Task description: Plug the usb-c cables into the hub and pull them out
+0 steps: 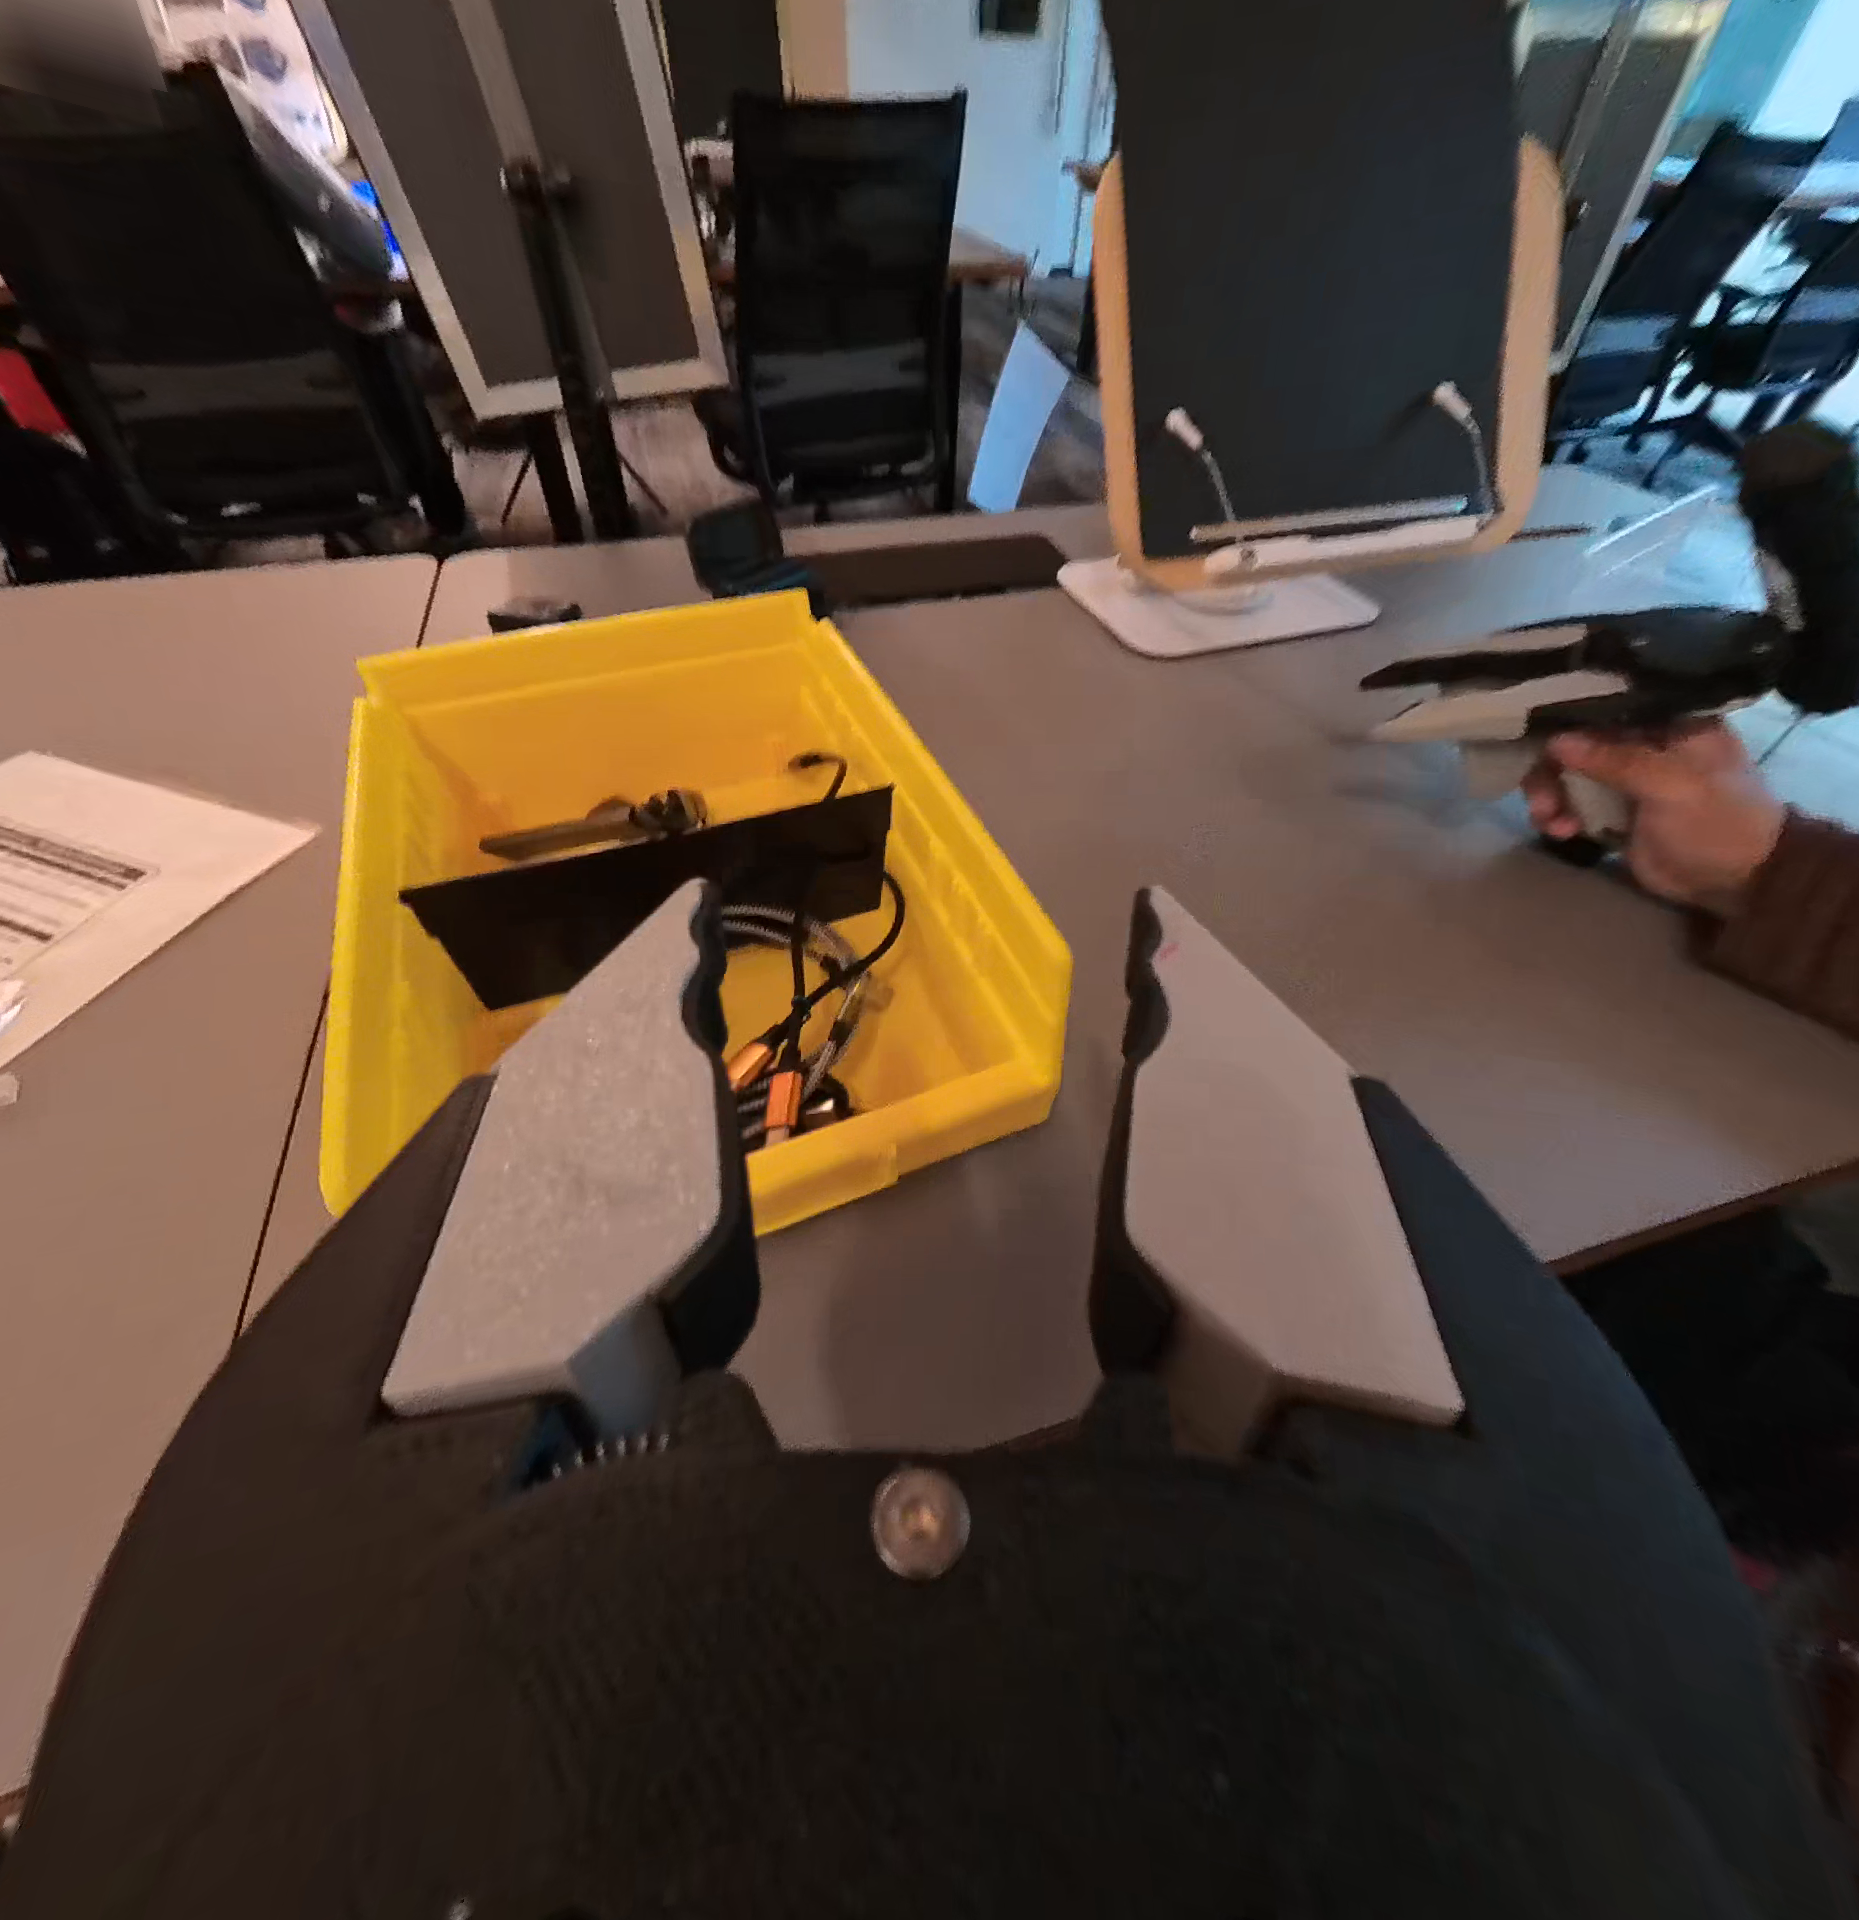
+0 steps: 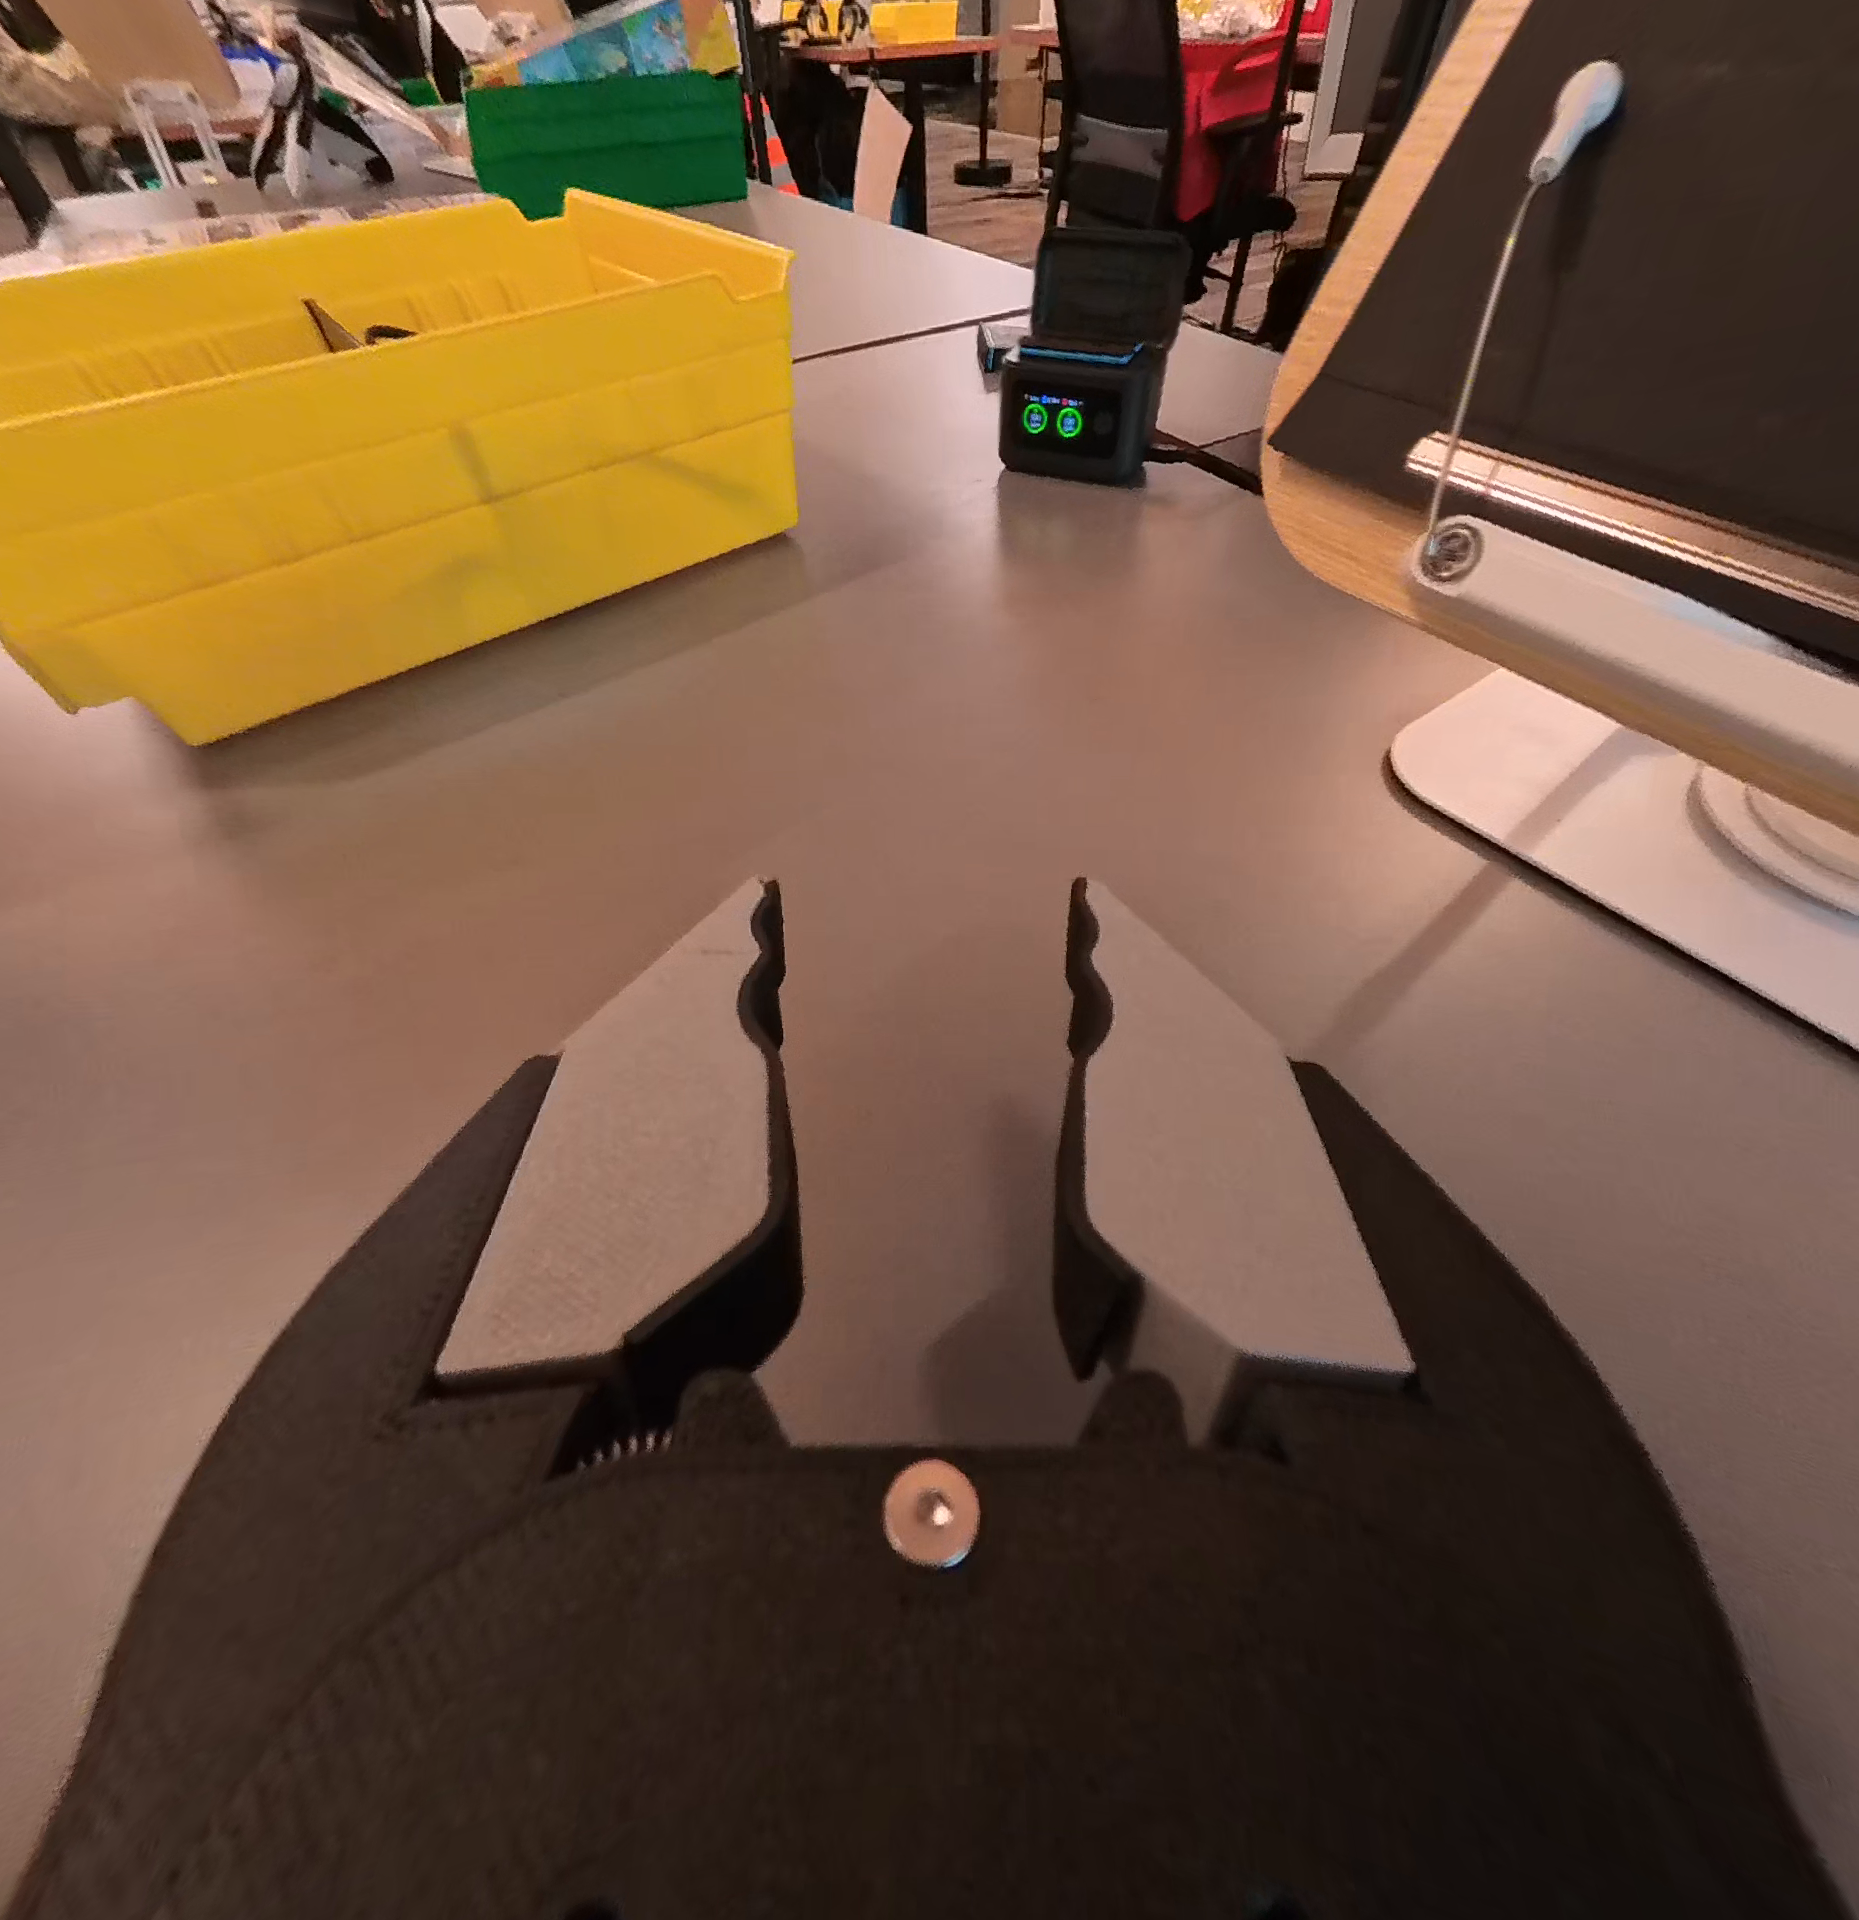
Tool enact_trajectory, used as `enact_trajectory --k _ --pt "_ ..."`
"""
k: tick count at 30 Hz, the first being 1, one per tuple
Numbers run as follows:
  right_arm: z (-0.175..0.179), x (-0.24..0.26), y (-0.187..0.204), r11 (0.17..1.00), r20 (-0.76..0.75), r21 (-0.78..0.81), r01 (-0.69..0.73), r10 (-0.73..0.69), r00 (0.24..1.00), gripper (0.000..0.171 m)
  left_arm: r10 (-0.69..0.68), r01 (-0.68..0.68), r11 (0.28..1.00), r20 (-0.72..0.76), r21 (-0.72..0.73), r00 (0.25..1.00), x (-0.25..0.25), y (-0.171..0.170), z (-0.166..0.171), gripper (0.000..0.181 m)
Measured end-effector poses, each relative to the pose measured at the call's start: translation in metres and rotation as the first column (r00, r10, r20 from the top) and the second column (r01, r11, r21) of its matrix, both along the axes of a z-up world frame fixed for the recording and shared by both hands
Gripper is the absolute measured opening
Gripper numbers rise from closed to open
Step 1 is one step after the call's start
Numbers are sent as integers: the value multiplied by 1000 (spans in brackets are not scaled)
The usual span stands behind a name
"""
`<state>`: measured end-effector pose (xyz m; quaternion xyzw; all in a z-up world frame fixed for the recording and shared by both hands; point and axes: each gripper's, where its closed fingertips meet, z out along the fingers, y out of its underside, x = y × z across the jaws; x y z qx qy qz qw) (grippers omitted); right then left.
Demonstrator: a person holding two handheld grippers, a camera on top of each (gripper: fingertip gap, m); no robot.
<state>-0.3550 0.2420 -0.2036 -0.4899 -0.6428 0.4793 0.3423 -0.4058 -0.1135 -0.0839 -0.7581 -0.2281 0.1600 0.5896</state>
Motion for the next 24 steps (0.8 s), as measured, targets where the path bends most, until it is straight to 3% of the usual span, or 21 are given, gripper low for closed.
enact_trajectory --k 6,11,16,19,24 --pt "-9 -2 -10 998 52 48 -30 28 998 51 6 -4 1000 81 -26 997 -16 4 -25 70" --pt "-19 -1 -23 995 110 83 -53 44 993 48 20 -16 999 94 -47 995 -28 5 -26 66" --pt "-28 -1 -34 986 151 136 -98 77 986 45 33 -10 986 135 -166 990 -75 27 -28 64" --pt "-30 -2 -37 986 172 129 -104 81 982 45 27 27 970 218 -242 976 -113 51 -34 54" --pt "-26 0 -39 990 153 103 -100 83 985 45 163 60 859 383 -508 909 -165 64 -87 50"
